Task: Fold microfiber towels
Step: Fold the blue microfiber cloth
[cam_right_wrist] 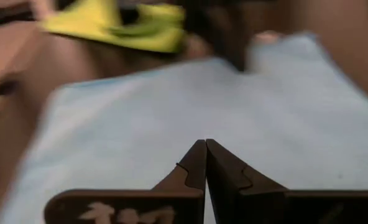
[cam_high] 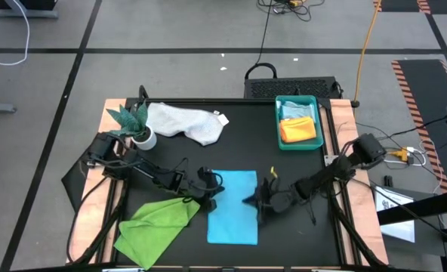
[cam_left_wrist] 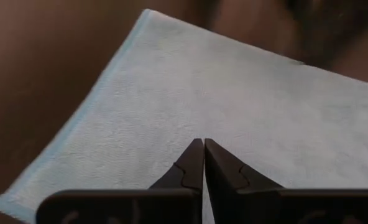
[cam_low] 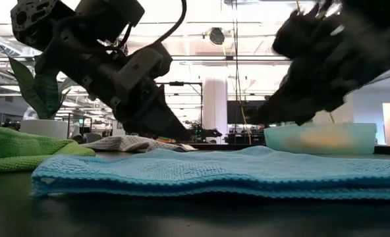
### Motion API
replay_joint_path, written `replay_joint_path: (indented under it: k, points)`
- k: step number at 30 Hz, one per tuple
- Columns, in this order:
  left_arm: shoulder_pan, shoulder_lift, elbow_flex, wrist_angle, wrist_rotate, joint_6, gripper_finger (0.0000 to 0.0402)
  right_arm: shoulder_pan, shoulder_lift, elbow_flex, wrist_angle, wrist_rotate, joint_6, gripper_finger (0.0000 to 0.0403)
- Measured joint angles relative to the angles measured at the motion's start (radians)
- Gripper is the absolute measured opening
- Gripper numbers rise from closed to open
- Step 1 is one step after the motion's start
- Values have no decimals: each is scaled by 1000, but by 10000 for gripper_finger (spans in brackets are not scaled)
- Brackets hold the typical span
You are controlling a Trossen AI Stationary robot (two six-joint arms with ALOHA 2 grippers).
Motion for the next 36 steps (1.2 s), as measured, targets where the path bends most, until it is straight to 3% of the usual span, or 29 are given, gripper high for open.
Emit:
replay_joint_path:
  k: [3,9,15,19,24,27,31,36]
  points:
    - [-3,0,0,16,-13,45,9,62,53,18,106,-2,-57,0]
    - [-58,1,0,58,-15,222,9,148,138,73,124,-3,-121,0]
    - [-169,0,1,174,-65,500,3,167,147,75,119,-1,-174,0]
    - [-238,0,1,167,-122,591,11,167,142,75,120,0,-238,8]
    - [-333,0,1,181,-26,641,17,167,143,75,119,1,-236,38]
    - [-370,0,1,172,59,662,39,167,143,75,122,1,-188,57]
    - [-420,0,1,168,126,716,103,167,143,75,135,1,-143,77]
    - [-444,32,2,134,114,736,177,167,143,75,163,2,-138,91]
